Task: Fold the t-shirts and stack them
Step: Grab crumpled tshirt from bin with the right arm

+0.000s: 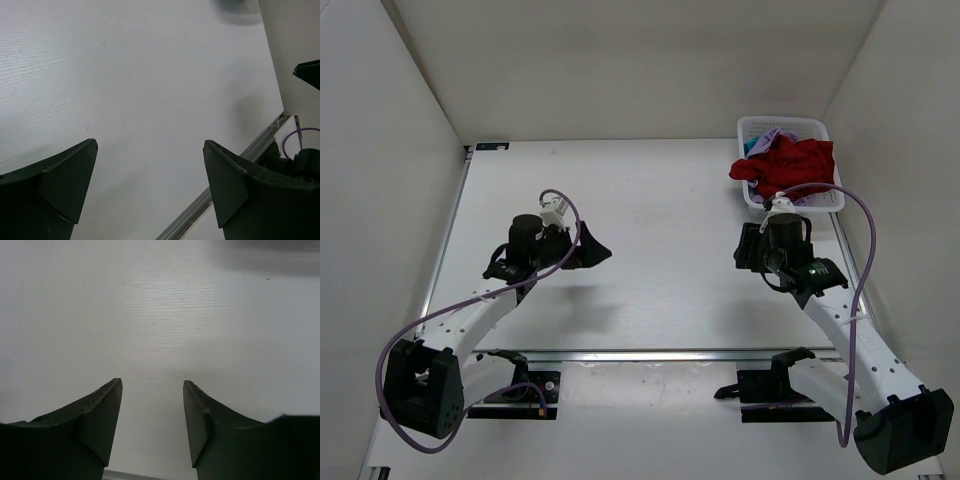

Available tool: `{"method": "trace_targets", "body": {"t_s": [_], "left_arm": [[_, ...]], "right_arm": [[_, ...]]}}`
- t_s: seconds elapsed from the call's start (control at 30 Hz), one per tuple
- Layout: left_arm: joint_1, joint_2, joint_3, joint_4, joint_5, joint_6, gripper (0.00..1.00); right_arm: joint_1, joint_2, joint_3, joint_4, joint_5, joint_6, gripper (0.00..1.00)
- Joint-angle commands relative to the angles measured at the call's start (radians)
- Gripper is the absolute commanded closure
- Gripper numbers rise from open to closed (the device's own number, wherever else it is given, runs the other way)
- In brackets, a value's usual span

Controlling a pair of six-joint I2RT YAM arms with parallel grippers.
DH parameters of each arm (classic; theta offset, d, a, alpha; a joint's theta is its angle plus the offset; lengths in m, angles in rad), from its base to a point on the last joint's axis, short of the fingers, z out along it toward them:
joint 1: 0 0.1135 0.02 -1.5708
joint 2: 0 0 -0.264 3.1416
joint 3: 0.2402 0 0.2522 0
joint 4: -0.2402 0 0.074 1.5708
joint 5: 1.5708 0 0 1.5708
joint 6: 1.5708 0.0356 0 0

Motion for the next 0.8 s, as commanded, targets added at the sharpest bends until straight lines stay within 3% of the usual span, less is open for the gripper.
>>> {"method": "trace_targets", "body": {"t_s": [0.0,0.1,0.2,0.27,0.3,0.33,0.37,0.4,0.43,0.5,0.57,0.63,0.7,0.77], "left_arm": [[0.021,-0.062,-0.036,0.121,0.081,-0.012,0.01],[-0.005,-0.057,-0.023,0.102,0.069,0.003,0.01],[-0.015,-0.063,-0.067,0.207,0.127,-0.066,0.02],[-0.040,-0.066,-0.079,0.234,0.115,-0.072,0.07],[-0.055,-0.066,-0.087,0.243,0.112,-0.078,0.20],[-0.069,-0.057,-0.096,0.257,0.109,-0.080,0.52],[-0.086,-0.054,-0.096,0.263,0.105,-0.083,0.72],[-0.092,-0.048,-0.104,0.269,0.090,-0.084,0.80],[-0.110,-0.050,-0.104,0.272,0.079,-0.083,0.82],[-0.124,-0.047,-0.121,0.289,0.060,-0.090,0.77],[-0.131,-0.051,-0.148,0.320,0.061,-0.104,0.66],[-0.137,-0.042,-0.159,0.335,0.073,-0.114,0.61],[-0.140,-0.042,-0.170,0.344,0.081,-0.121,0.60],[-0.146,-0.042,-0.194,0.350,0.078,-0.121,0.58]], "right_arm": [[-0.034,-0.002,0.068,0.002,-0.063,-0.018,0.58],[-0.024,0.003,0.105,0.008,-0.064,-0.038,0.74],[-0.017,0.030,0.130,0.017,-0.006,-0.037,0.99],[-0.056,0.073,0.177,0.013,0.025,-0.055,1.00],[-0.098,0.101,0.212,0.007,0.038,-0.052,1.00],[-0.159,0.137,0.252,0.003,0.019,-0.064,1.00],[-0.228,0.162,0.266,0.022,0.005,-0.082,1.00],[-0.261,0.180,0.287,0.028,-0.023,-0.084,1.00],[-0.301,0.229,0.324,0.020,-0.026,-0.084,1.00],[-0.370,0.291,0.358,0.042,0.015,-0.084,0.90],[-0.418,0.348,0.374,0.106,0.025,-0.098,0.64],[-0.457,0.429,0.372,0.167,-0.044,-0.092,0.48],[-0.482,0.493,0.418,0.166,-0.090,-0.079,0.43],[-0.471,0.559,0.459,0.201,-0.039,-0.076,0.40]]}}
